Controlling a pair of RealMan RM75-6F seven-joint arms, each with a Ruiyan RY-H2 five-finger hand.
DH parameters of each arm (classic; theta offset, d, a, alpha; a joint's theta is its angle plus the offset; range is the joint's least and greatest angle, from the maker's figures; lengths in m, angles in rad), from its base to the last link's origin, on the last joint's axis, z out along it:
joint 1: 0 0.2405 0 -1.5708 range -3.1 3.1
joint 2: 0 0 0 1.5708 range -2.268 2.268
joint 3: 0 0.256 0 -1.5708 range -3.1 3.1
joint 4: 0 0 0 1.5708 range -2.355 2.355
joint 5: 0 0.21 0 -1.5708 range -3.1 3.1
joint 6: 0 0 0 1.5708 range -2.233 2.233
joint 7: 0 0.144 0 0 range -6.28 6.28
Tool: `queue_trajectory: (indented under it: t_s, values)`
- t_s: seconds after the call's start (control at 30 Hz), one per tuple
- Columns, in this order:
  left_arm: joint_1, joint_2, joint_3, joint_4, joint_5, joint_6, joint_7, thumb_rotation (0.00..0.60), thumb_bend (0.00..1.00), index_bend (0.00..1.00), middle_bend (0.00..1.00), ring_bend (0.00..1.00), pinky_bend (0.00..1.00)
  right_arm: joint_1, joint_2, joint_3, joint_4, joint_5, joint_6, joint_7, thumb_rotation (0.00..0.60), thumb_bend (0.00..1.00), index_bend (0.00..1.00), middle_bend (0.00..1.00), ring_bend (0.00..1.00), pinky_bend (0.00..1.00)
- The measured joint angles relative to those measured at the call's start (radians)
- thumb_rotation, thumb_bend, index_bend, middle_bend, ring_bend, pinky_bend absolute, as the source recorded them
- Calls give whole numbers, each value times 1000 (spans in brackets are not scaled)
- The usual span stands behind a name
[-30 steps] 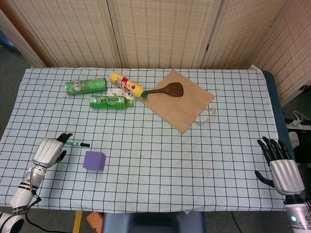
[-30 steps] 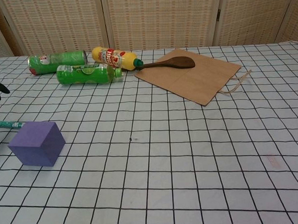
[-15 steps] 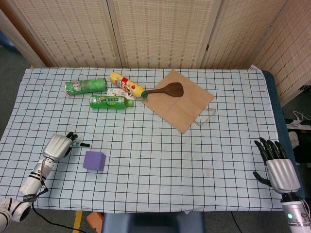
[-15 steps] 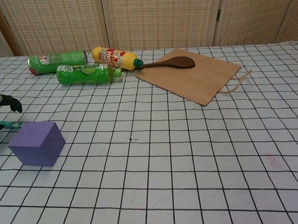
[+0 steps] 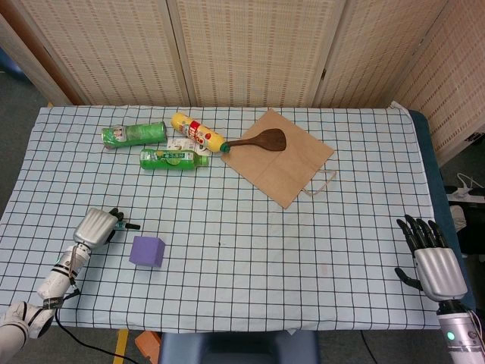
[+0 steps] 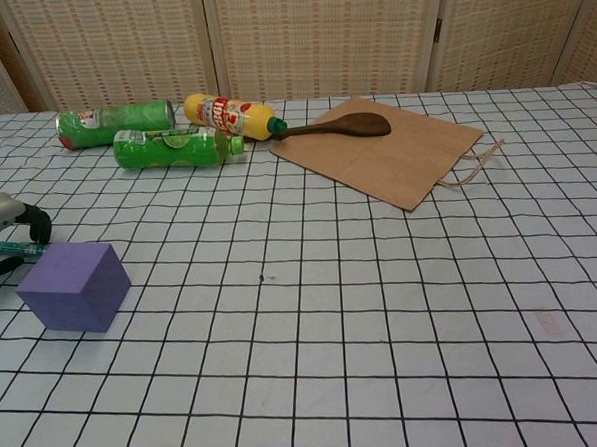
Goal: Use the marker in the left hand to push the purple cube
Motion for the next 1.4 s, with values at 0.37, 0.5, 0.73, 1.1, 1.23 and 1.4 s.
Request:
queue_trajectory:
  t_s: [0.37,0.5,0.73,1.1,1.23,1.4]
  values:
    - [-4,-26,11,67,-14,-21,-33,600,419,461,465,751,1000,0,-1,-3,-4,4,-4,-10,600,106,0,0,0,0]
    - [-4,-37,15,89,-13,-12,-51,600,421,475,483,751,1000,2,-2,-4,-4,6,-10,-14,600,107,0,0,0,0]
    - [-2,-51,21,119,-11,1,-72,600,430,518,526,751,1000,3,0,-7,-8,10,-14,-19,600,107,0,0,0,0]
    - [3,-56,27,126,-7,33,-126,600,469,621,632,759,1000,6,0,-9,-11,15,-24,-26,600,107,0,0,0,0]
    - [7,-58,29,133,-5,47,-155,600,528,677,682,766,1000,7,-1,-10,-12,16,-25,-29,600,107,0,0,0,0]
    - [13,-60,34,147,6,87,-205,600,595,751,754,788,1000,7,-1,-11,-12,17,-28,-32,600,107,0,0,0,0]
